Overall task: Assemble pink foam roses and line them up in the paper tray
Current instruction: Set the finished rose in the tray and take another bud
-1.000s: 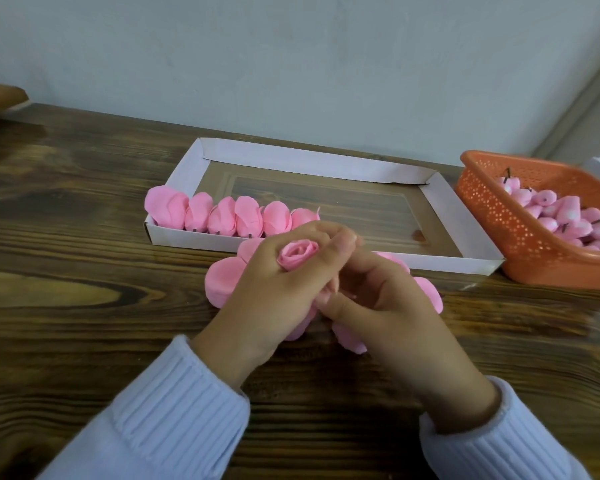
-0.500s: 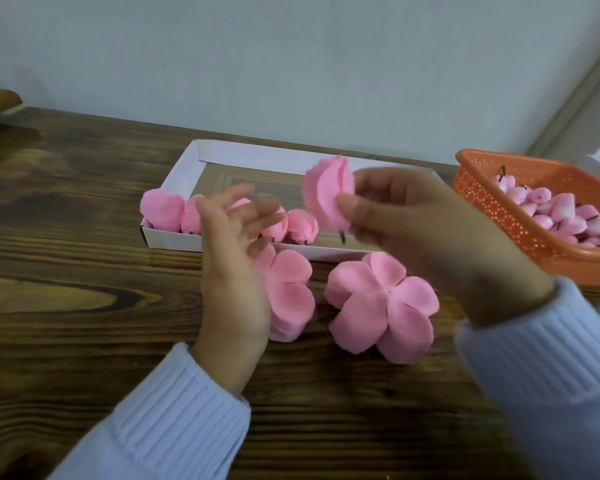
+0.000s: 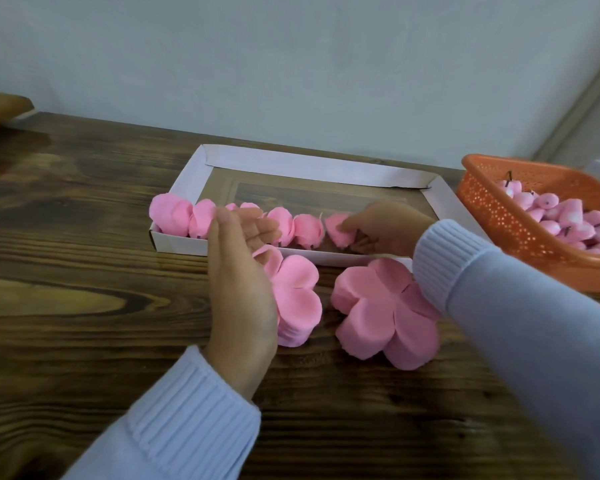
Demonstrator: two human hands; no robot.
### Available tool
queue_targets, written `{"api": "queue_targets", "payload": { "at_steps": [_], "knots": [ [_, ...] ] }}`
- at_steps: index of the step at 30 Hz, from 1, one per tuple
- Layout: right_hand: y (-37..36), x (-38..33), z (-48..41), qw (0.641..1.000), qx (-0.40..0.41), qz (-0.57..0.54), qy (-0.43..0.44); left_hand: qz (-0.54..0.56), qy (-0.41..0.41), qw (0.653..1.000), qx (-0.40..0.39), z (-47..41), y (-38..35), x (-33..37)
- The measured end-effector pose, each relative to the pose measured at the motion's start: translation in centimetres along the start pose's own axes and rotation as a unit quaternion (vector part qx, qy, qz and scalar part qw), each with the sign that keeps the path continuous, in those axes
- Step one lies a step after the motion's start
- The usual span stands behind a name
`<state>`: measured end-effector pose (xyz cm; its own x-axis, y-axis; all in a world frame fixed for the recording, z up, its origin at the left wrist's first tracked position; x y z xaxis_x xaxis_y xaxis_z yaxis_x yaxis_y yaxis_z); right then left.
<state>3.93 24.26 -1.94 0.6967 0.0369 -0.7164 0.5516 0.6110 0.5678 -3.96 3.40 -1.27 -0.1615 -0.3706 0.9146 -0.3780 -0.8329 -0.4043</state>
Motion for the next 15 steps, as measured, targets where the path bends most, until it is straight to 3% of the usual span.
{"api": "queue_targets", "payload": {
  "at_steps": [6, 9, 12, 15],
  "knots": [
    [-0.6, -0.8, 0.7, 0.993, -0.017, 0.118, -0.003, -0.005, -0.009, 1.000, -0.002, 0.1, -0.1, 0.0],
    [-0.7, -0.9, 0.6, 0.994, -0.007, 0.110, 0.012, -0.016, -0.013, 1.000, -0.009, 0.1, -0.2, -0.2],
    [-0.7, -1.0, 0.6, 0.993, 0.012, 0.107, 0.040, -0.023, -0.013, 1.000, -0.013, 0.2, -0.3, -0.3],
    [-0.8, -1.2, 0.6, 0.981, 0.026, 0.172, 0.089, -0.033, -0.020, 0.999, -0.018, 0.2, -0.3, -0.3]
  ]
}}
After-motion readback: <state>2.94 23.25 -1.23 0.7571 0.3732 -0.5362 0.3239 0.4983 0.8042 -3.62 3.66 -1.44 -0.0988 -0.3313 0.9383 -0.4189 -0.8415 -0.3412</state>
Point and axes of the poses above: each hand's wrist, its own z-axis away from the middle knuckle, its own y-axis out of the back of the hand, x = y × z, the point moved 6 cm from there along -z, towards the middle knuckle, and after that the axes turned 2 degrees about x, right-handed, at the moved point
